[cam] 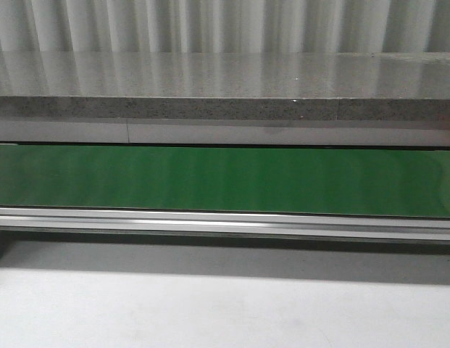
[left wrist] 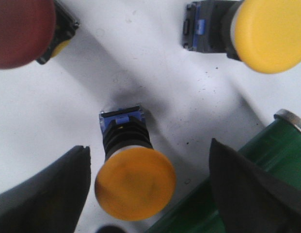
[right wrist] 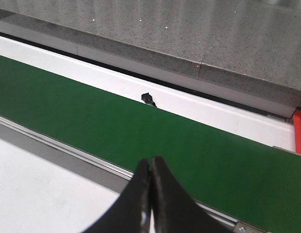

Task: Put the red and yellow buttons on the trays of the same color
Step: 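Grasp a yellow button from the table with the left gripper, then set the yellow button on the conveyor's near end, open left gripper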

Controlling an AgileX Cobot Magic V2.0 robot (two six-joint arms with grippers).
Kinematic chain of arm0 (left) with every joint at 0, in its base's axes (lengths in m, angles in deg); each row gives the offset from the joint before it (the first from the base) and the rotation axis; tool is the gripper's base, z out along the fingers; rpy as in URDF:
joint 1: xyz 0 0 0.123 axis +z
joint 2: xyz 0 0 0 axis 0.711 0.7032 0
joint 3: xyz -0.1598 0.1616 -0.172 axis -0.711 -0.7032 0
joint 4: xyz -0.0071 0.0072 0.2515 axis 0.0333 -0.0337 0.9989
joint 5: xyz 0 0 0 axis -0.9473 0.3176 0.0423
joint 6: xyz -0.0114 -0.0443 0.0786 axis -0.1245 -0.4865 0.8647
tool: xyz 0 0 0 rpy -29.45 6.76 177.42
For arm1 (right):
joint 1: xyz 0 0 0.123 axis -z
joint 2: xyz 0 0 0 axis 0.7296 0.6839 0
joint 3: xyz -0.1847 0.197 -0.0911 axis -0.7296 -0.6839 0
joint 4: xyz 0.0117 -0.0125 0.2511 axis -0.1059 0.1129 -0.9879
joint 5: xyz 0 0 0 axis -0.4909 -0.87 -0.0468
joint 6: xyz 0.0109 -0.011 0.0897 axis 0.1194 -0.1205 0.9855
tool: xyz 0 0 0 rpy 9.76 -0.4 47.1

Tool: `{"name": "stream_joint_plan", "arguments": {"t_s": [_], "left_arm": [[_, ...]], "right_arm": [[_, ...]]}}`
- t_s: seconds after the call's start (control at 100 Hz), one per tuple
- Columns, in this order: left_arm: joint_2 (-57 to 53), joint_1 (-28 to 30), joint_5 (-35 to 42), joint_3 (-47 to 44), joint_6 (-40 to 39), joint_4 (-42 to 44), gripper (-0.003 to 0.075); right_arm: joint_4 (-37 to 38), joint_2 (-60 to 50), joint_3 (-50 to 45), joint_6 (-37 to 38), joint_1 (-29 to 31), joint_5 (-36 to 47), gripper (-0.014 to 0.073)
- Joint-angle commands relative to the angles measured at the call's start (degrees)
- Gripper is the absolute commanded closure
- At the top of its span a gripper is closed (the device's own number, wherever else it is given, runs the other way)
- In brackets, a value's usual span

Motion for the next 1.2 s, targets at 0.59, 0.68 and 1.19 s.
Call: {"name": "stream_joint_plan", "arguments": {"t_s": [0.59,0.68,1.19], "left_arm": [[-3.42,0.17,-2.31,4.21,4.68,-0.97,0.0604],[-4.65,0.17,-4.2,6.22,8.9,0.94,0.0604],[-17.63,-2.4,-12.94,6.93,23.1,-2.69,0.0605]], "right_arm": [[-0.47,0.6,1.38,-0.42,-0.2,3.81,0.0659],[-0.47,0.6,1.38,-0.42,-0.2,3.81,0.0659],[-0.47,0.6,1.38,-0.42,-0.2,3.81,0.0659]]}}
